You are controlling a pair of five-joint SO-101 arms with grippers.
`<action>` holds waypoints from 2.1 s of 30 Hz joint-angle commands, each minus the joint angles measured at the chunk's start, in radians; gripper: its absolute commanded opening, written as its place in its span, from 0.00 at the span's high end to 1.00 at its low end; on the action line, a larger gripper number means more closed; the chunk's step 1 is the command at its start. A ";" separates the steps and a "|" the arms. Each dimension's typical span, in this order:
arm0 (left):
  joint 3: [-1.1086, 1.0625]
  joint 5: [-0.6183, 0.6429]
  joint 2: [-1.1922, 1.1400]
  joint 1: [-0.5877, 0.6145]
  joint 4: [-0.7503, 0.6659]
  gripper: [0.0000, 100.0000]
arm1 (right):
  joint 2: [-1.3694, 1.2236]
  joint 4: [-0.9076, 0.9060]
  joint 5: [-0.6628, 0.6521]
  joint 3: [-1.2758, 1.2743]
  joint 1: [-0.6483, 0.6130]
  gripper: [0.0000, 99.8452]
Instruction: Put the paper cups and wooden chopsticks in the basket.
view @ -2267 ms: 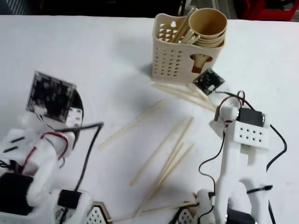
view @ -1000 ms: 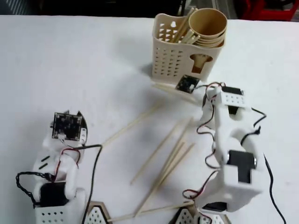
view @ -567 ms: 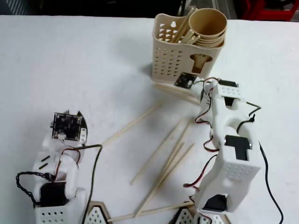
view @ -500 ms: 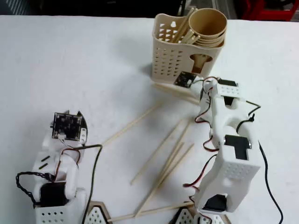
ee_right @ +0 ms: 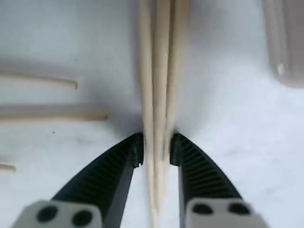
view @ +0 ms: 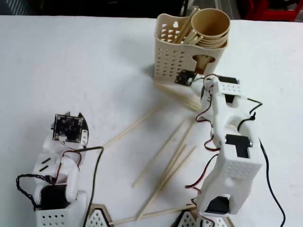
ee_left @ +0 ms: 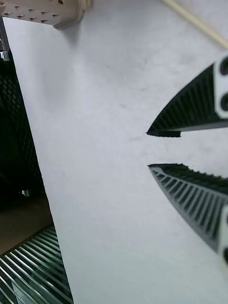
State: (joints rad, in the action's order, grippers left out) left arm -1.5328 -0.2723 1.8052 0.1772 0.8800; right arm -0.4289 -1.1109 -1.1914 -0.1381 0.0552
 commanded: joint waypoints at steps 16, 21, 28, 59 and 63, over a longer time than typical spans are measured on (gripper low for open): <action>0.003 -0.006 0.012 0.007 -0.023 0.89 | 0.203 -0.331 0.000 -0.012 -0.030 0.98; 0.003 -0.006 0.012 0.007 -0.023 0.89 | 0.371 -0.450 0.000 -0.012 -0.039 0.98; 0.003 -0.006 0.012 0.007 -0.023 0.89 | 0.516 -0.473 0.098 -0.011 -0.070 0.98; -0.035 -0.011 0.012 0.007 -0.031 0.89 | 0.765 0.348 1.321 0.301 -0.286 0.98; -0.037 -0.012 0.012 0.007 -0.031 0.89 | 0.765 0.550 1.367 0.298 -0.286 0.98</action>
State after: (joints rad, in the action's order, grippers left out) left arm -1.5742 -0.2739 1.8067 0.1772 0.8800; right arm 0.2877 -0.7027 0.1419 0.1166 -0.2225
